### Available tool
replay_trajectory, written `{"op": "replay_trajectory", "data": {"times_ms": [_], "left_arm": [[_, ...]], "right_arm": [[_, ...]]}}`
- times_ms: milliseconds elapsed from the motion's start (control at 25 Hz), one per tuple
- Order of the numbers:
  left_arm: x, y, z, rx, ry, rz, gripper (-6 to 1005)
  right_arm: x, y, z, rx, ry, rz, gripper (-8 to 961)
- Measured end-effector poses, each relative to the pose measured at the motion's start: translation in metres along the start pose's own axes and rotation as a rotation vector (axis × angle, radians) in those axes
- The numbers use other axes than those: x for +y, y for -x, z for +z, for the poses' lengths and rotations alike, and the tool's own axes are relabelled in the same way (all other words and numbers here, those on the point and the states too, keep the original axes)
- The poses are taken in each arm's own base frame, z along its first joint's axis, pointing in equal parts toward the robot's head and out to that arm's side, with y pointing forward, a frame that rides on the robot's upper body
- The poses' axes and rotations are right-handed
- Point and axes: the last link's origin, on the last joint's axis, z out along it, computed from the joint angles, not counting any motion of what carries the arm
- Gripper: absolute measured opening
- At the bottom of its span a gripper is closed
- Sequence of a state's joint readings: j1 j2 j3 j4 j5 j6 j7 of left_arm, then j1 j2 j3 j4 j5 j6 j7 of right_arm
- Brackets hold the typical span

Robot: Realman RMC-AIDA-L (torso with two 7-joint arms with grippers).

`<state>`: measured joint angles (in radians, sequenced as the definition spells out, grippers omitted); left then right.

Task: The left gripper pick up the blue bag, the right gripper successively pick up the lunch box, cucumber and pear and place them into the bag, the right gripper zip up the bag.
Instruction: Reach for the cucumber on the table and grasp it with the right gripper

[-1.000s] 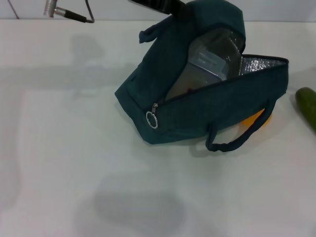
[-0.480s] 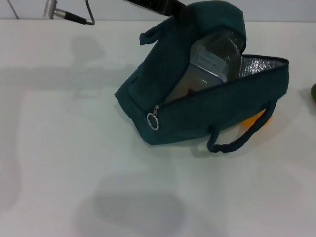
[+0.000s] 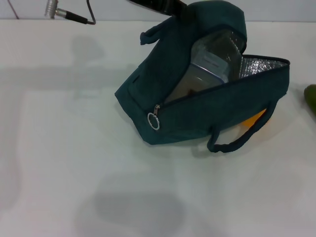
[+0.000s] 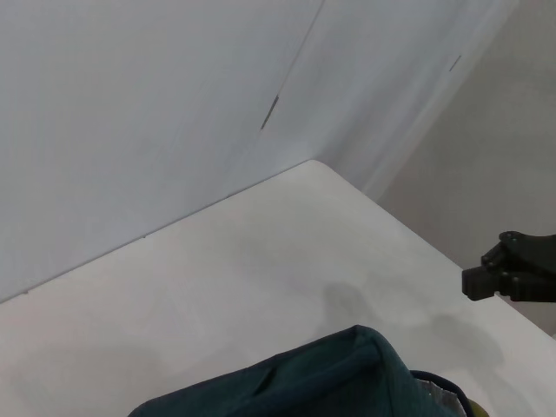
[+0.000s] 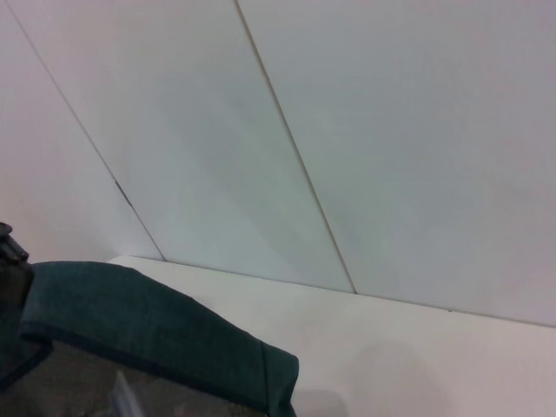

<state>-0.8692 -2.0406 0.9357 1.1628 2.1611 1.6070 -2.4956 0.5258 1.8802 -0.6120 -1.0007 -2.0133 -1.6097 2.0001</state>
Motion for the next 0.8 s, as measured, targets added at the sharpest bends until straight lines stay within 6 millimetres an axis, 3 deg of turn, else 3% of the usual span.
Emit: {"op": "replay_trajectory", "data": {"times_ms": [240,360,400,520,680,800], "left_arm": [[-0.002,0.0,-0.001,0.004,-0.007,-0.004,48],[-0.002,0.0,-0.001,0.004,-0.006,-0.004,48],[-0.001,-0.001,0.0,0.005,-0.004,-0.001,48],[0.0,-0.002,0.001,0.005,-0.001,0.002,47],[0.002,-0.002,0.003,0.001,0.005,0.004,47],[0.002,-0.001,0.003,0.002,0.005,0.002,47]], "right_arm": [[-0.001,0.009,-0.002,-0.007,-0.008,0.014,16],[0.003,0.024,-0.008,-0.025,-0.024,0.001,25],[0.004,0.038,-0.011,-0.023,-0.037,0.0,35],[0.003,0.047,-0.012,0.017,-0.051,0.031,63],[-0.004,0.057,-0.004,0.206,-0.108,0.097,178],[-0.007,0.052,0.004,0.338,-0.154,0.127,282]]}}
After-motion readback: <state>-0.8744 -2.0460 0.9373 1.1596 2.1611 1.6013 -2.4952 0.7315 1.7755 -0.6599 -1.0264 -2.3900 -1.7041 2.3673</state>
